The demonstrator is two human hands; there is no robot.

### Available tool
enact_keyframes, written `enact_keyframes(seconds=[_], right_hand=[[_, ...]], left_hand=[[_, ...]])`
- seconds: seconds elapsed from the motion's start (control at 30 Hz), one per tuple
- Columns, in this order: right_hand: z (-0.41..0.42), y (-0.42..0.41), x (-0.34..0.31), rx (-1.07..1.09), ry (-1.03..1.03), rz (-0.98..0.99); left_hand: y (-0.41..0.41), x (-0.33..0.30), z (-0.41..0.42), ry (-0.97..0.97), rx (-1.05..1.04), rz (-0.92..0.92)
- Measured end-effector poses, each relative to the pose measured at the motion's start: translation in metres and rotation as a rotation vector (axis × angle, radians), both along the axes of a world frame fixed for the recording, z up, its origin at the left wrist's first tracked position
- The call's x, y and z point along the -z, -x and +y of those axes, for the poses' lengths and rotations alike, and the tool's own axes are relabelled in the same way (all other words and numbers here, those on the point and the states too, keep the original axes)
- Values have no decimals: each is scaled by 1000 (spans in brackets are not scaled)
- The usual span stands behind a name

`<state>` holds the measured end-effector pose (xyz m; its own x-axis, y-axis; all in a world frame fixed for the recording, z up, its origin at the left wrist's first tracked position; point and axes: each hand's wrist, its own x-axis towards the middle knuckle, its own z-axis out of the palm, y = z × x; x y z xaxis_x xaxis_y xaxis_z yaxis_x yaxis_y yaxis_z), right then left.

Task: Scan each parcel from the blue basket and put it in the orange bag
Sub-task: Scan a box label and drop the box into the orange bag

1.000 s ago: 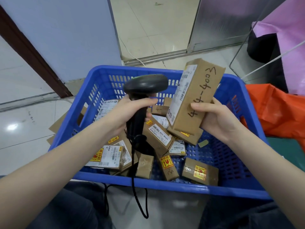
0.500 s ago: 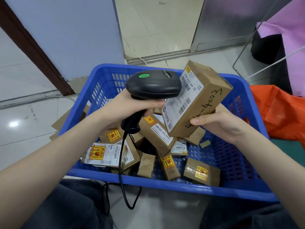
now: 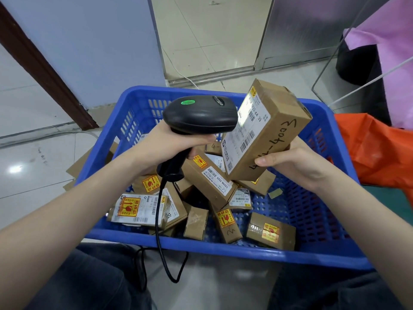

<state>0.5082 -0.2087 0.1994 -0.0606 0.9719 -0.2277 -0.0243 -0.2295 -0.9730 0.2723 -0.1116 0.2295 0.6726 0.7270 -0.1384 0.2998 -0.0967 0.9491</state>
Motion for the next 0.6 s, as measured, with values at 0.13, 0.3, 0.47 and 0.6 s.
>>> enact_keyframes(seconds=[0.13,0.3,0.47,0.6], right_hand=[[0,0,1,5,4,1],[1,-2,2,22,12,26],[2,-3,3,16,6,40],[1,-3,4,11,-6,51]], left_hand=[[1,2,0,-20,9,-2],[2,3,1,-52,45,-38],[5,2,2,-53,80,-91],[6,4,4,-47,52,-91]])
